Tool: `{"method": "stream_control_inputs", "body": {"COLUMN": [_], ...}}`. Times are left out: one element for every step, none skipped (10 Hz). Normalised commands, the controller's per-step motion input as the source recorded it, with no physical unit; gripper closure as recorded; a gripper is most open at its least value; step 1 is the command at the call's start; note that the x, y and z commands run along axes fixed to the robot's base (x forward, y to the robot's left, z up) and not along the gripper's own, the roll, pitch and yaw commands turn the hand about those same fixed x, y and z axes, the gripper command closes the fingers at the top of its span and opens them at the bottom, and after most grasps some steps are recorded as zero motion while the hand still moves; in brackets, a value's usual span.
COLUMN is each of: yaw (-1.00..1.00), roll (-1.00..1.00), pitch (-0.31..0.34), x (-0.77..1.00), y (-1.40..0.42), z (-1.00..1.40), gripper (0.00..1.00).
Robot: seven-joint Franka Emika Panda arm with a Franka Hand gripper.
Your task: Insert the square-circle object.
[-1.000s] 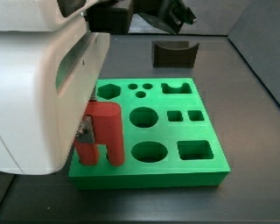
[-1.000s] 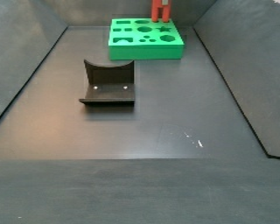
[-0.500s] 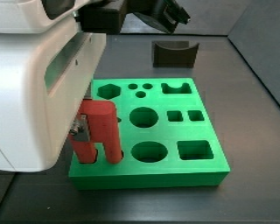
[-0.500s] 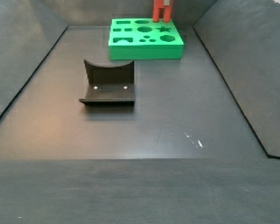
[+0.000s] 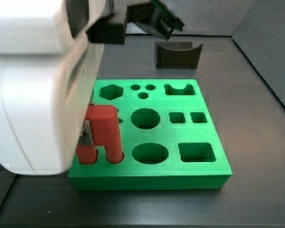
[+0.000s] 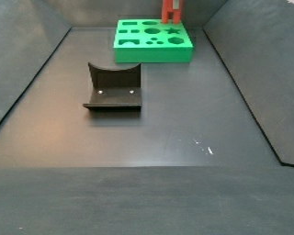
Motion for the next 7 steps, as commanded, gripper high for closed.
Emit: {"method": "stream_control_inputs", "body": {"yaw": [0.00,0.00,-0.02,-0.01,0.00,0.00,0.00], "roll": [0.14,0.24,0.25,0.26,0.27,0.27,0.18], "pitch": [-0.076,-0.069,-0.051,-0.041,0.000,0.000,0.027], "x": [0.00,0.13,0.12,0.13,0.21,0.14,0.28], "y": [0.00,0.00,0.00,0.00,0.00,0.00,0.01], "z": [-0.65,-0.67,-0.66,-0.62,-0.56,-0.61,-0.83], "gripper": [1.00,1.00,1.00,1.00,1.00,1.00,1.00]}}
